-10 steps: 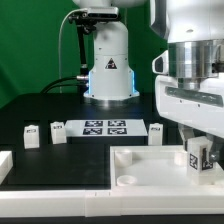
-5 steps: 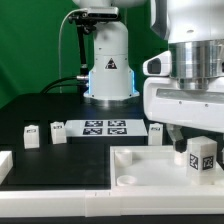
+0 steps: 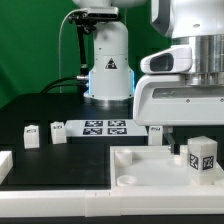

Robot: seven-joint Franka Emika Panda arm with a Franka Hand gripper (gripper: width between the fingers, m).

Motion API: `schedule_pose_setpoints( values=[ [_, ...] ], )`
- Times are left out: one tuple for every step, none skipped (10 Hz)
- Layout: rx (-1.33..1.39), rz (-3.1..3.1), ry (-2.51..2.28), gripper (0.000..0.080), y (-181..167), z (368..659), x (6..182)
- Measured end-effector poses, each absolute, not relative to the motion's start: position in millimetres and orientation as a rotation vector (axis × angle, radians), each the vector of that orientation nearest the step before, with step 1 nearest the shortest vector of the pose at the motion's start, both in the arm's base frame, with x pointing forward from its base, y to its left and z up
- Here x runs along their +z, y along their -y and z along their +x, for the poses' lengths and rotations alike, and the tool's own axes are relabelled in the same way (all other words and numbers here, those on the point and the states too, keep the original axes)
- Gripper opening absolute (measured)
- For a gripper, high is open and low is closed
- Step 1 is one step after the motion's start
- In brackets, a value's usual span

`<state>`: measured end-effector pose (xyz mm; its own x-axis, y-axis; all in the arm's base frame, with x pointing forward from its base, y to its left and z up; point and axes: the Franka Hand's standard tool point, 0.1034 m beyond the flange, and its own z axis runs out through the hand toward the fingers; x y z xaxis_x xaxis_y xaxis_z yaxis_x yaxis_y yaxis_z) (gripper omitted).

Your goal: Assemble one leg

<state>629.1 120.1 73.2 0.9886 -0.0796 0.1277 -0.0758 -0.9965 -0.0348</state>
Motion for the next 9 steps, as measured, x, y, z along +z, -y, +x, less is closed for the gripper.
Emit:
schedule_pose_setpoints(
  values=[
    [-0.203, -3.110, -0.031, 0.0649, -120.0, 629.0, 73.1],
    [-0.212, -3.122, 0.169, 0.0649, -118.5, 628.8, 72.4],
    [-0.213, -3.122, 0.300, 0.0649, -117.2, 627.4, 70.6],
    [-0.212, -3.123, 0.290, 0.0649, -117.1, 627.2, 70.0],
    [-0.212, -3.123, 0.289, 0.0521, -116.9, 627.2, 70.0],
    [-0.211, -3.123, 0.289, 0.0386, -116.8, 627.1, 69.7],
    [-0.211, -3.123, 0.289, 0.0386, -116.8, 627.1, 69.6],
    [-0.211, -3.123, 0.287, 0.0291, -116.8, 627.0, 69.5],
    [-0.210, -3.126, 0.215, 0.0291, -116.9, 627.0, 69.4]
  ],
)
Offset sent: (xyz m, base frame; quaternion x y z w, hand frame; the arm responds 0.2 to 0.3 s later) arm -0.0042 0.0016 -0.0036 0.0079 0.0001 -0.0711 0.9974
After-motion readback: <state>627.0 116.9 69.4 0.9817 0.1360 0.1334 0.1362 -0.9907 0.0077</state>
